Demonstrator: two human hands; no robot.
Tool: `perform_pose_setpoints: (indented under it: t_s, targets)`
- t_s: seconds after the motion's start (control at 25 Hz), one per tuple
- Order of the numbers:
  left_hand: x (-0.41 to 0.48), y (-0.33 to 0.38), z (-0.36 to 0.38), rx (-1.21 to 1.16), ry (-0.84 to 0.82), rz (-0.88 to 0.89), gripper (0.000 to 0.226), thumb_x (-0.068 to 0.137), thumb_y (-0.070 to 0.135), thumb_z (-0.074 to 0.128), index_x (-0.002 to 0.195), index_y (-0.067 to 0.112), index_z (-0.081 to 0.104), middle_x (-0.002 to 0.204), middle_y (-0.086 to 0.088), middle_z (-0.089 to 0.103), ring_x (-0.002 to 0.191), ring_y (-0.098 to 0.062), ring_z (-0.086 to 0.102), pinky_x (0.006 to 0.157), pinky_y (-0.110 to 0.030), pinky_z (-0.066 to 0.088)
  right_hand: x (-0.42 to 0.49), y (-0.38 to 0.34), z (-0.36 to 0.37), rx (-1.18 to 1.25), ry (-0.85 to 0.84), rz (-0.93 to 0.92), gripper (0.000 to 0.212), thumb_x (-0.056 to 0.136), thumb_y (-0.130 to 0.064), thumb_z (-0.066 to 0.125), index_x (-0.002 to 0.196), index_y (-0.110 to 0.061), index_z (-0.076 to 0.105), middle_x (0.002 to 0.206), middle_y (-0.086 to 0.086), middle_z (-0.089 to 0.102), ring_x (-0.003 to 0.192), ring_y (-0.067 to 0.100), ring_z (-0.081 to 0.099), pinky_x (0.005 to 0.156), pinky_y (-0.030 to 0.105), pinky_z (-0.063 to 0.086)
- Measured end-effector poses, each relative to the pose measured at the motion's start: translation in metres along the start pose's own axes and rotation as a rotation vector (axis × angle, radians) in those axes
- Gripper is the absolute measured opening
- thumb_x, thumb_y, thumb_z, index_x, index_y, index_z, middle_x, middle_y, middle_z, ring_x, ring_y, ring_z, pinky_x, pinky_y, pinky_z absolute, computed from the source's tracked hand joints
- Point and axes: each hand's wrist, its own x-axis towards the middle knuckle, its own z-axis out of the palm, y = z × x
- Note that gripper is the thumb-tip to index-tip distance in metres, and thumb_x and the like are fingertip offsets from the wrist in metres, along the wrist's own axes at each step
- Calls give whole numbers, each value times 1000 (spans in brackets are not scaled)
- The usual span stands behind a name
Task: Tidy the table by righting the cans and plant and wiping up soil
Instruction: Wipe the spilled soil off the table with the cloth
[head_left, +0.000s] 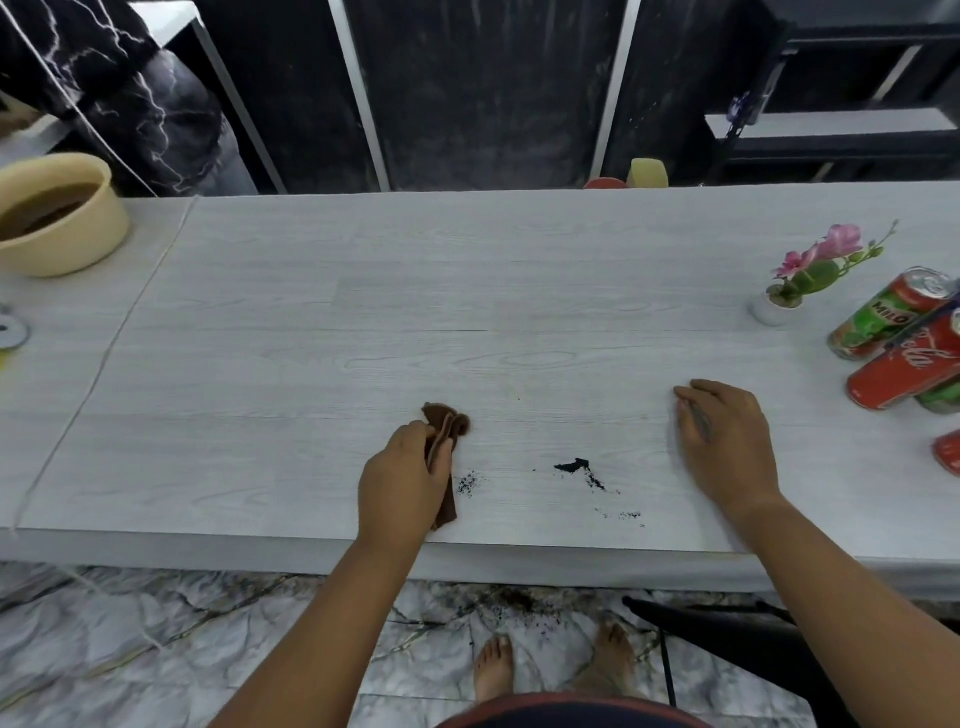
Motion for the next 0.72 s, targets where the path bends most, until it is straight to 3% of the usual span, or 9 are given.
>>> perform_pose_setpoints:
  t_s: [0.2, 0.32, 0.44, 0.6, 0.72]
  targets:
    - [-16, 70, 29, -5, -85, 81, 26, 105, 32, 68, 110, 6, 71, 96, -9, 72, 66, -25, 66, 54, -40, 55, 1, 3, 1, 14, 6, -2, 27, 103, -15, 68, 127, -10, 78, 133, 11, 71, 125, 33, 58, 108, 52, 49]
    - [-19, 101, 40, -40, -123, 151, 25, 106, 34, 67, 111, 9, 70, 96, -6, 72, 64, -23, 65, 51, -34, 50, 1, 4, 2, 17, 24, -12, 26, 102, -14, 69, 126, -10, 79, 131, 11, 72, 124, 33, 59, 106, 50, 50]
    - [5, 78, 21, -125, -76, 34, 23, 107, 40, 63, 109, 17, 65, 92, 3, 67, 65, -15, 63, 52, -23, 42, 1, 4, 2, 25, 26, -9, 26, 102, -15, 69, 126, -11, 79, 131, 10, 72, 124, 31, 59, 106, 49, 50]
    - [55, 6, -13, -18, 71, -117, 22, 105, 39, 64, 101, 17, 62, 87, 3, 60, 71, -19, 59, 54, -26, 35, 0, 2, 0, 30, 22, -7, 26, 102, -14, 69, 125, -10, 79, 132, 10, 72, 125, 32, 59, 107, 49, 49]
    - [74, -27, -16, 41, 69, -203, 24, 106, 33, 65, 107, 10, 64, 94, -9, 66, 80, -30, 66, 63, -34, 45, 0, -1, -2, 38, 15, 5, 26, 102, -12, 69, 125, -10, 79, 132, 11, 72, 126, 34, 60, 107, 51, 48]
